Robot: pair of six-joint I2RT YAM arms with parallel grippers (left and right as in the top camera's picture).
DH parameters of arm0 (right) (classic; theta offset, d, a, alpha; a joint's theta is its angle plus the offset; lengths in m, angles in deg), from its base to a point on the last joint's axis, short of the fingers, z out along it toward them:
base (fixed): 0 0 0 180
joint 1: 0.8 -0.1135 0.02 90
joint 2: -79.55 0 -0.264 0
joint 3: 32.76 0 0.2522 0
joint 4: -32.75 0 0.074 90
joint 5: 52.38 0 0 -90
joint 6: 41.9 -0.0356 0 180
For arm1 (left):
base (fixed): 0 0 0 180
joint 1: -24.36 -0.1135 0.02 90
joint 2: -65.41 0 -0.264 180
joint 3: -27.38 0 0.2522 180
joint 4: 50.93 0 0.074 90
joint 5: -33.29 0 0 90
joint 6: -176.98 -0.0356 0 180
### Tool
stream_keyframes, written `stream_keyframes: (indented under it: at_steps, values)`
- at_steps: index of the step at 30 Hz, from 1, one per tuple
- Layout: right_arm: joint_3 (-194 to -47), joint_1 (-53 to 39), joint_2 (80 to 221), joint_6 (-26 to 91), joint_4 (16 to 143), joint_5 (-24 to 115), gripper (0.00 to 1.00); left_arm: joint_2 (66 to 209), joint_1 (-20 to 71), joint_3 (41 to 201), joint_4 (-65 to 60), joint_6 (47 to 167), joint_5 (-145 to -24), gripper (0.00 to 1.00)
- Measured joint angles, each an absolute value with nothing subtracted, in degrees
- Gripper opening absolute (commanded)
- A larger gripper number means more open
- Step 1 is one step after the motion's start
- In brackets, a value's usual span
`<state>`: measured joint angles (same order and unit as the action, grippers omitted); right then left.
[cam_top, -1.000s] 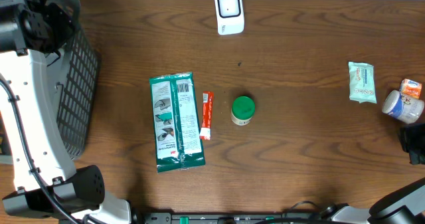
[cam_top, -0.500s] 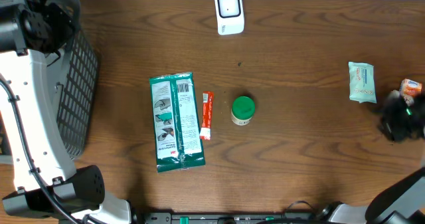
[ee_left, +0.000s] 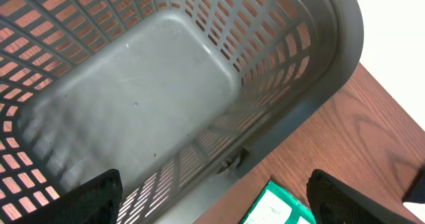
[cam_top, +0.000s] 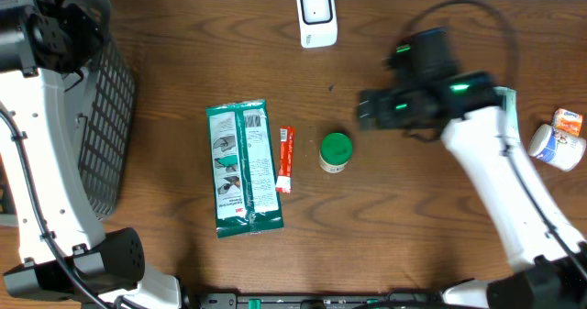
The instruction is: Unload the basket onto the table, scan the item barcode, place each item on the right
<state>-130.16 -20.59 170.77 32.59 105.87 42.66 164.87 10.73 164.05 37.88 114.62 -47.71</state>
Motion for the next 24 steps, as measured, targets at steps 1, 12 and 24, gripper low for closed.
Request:
stream_keyframes:
  at_steps: [1, 12, 24]
  values:
    - [-130.2, -23.0, 171.8, 32.4, 105.4, 41.6, 0.99, 164.9, 10.7, 164.1, 37.9, 114.6, -47.7, 0.88]
    - [-130.2, -34.2, 188.3, 32.0, 102.3, 34.8, 0.99, 164.9, 10.7, 164.1, 37.9, 114.6, -47.7, 0.89]
    - [-130.2, -34.2, 191.2, 31.8, 103.0, 34.3, 0.99, 164.9, 10.7, 164.1, 37.9, 114.6, -47.7, 0.88]
